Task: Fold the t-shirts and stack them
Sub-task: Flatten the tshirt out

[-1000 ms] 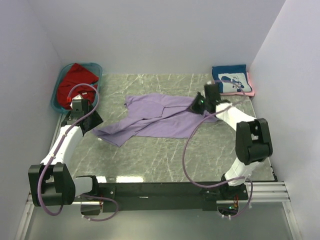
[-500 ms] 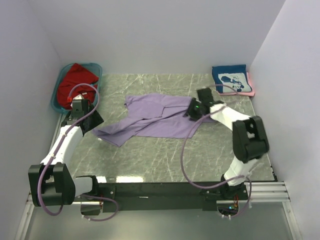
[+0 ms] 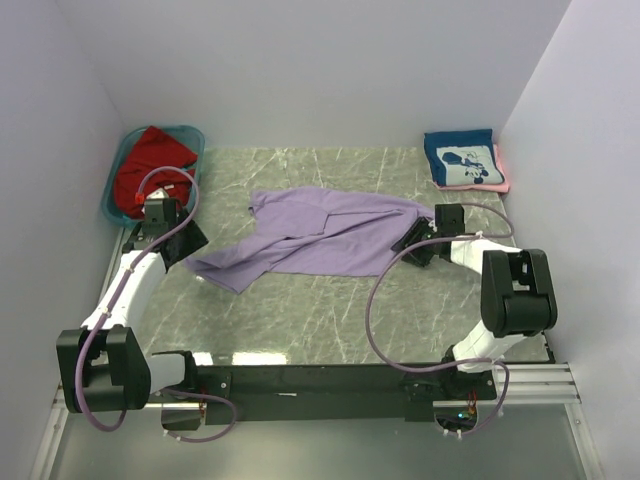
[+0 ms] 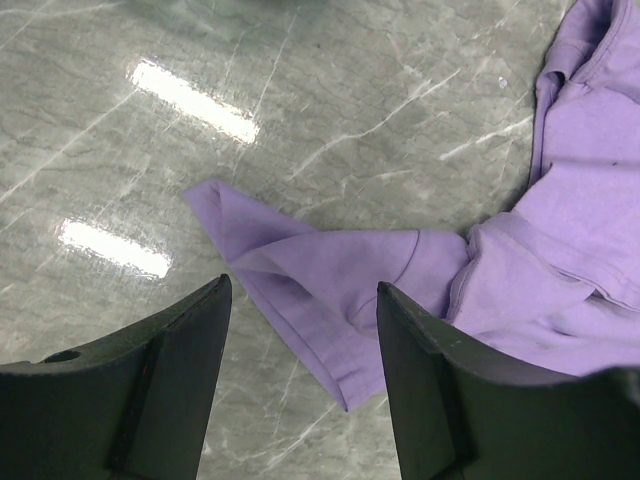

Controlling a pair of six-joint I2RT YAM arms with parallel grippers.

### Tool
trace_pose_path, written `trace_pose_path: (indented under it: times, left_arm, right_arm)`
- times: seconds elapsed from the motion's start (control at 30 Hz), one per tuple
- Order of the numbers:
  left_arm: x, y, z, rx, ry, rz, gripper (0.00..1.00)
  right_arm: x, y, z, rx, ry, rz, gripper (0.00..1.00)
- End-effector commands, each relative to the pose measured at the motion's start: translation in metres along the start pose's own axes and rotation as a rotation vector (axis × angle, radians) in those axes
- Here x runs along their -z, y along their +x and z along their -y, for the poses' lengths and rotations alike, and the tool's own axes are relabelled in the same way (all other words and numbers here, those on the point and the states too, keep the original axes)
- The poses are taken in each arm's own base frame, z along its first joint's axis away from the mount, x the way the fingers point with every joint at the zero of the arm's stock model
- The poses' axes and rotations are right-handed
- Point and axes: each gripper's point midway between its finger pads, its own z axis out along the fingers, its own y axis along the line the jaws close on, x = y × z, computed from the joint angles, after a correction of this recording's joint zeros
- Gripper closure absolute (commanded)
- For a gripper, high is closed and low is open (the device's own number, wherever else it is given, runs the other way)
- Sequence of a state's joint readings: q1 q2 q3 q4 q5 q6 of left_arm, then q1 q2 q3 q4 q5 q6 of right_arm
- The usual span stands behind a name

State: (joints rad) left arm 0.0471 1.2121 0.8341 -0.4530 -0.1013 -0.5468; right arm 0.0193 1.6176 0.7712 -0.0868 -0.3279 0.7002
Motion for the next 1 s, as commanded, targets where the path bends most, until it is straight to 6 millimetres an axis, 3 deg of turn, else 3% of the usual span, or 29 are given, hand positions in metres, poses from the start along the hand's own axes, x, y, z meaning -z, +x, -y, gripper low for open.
trace_pose_path:
  times: [0.0,0.07,0.17,0.33,0.37,0.43,0.47,0.53,0.57,0.6,0.63,0.7,0.73,0.8,0.83,0.97]
  left_arm:
    - [0.005,-0.008,0.005,0.013,0.032,0.039,0.35]
    - [0.005,-0.008,0.006,0.013,0.035,0.037,0.35]
    - [0.005,-0.007,0.005,0.012,0.034,0.036,0.35]
    - [0.004,-0.006,0.006,0.010,0.040,0.028,0.35]
    - [0.004,-0.005,0.007,0.010,0.045,0.024,0.35]
    - [0.003,-0.005,0.008,0.010,0.048,0.021,0.35]
    - [0.003,-0.004,0.009,0.010,0.050,0.018,0.35]
    - [0.002,-0.003,0.008,0.008,0.048,0.014,0.35]
    - [0.002,-0.004,0.008,0.009,0.047,0.012,0.35]
    - [0.002,-0.003,0.008,0.006,0.046,0.011,0.35]
    - [0.002,-0.002,0.008,0.006,0.048,0.011,0.35]
    - [0.002,-0.003,0.008,0.006,0.050,0.011,0.35]
    - [0.002,-0.002,0.009,0.006,0.052,0.006,0.35]
    - [0.000,0.000,0.008,0.005,0.049,-0.004,0.35]
    - [0.000,0.001,0.008,0.004,0.048,-0.007,0.35]
    - [0.000,0.002,0.010,0.003,0.057,-0.012,0.35]
  right_arm:
    - [-0.012,0.000,-0.012,-0.012,-0.087,-0.015,0.48]
    - [-0.018,0.003,-0.012,-0.019,-0.097,-0.035,0.49]
    - [-0.024,0.009,-0.015,-0.008,-0.102,-0.063,0.58]
    - [-0.016,0.004,-0.018,0.055,-0.033,-0.040,0.99]
    - [-0.011,-0.004,-0.030,0.080,-0.036,-0.019,1.00]
    - [-0.006,-0.008,-0.029,0.118,0.032,-0.005,1.00]
    - [-0.002,-0.018,-0.042,0.143,0.032,0.019,1.00]
    - [-0.001,-0.015,-0.044,0.202,0.107,0.016,1.00]
    - [-0.001,-0.025,-0.057,0.227,0.115,0.039,1.00]
    - [-0.003,-0.020,-0.066,0.273,0.127,0.034,1.00]
    - [-0.003,-0.022,-0.062,0.287,0.181,0.037,1.00]
    - [-0.010,-0.030,-0.081,0.335,0.193,0.047,1.00]
    - [-0.013,-0.022,-0.085,0.360,0.214,0.020,1.00]
    - [-0.021,-0.032,-0.103,0.408,0.242,0.056,1.00]
    - [-0.020,-0.032,-0.121,0.433,0.230,0.063,1.00]
    - [-0.042,-0.024,-0.143,0.463,0.208,0.022,0.98]
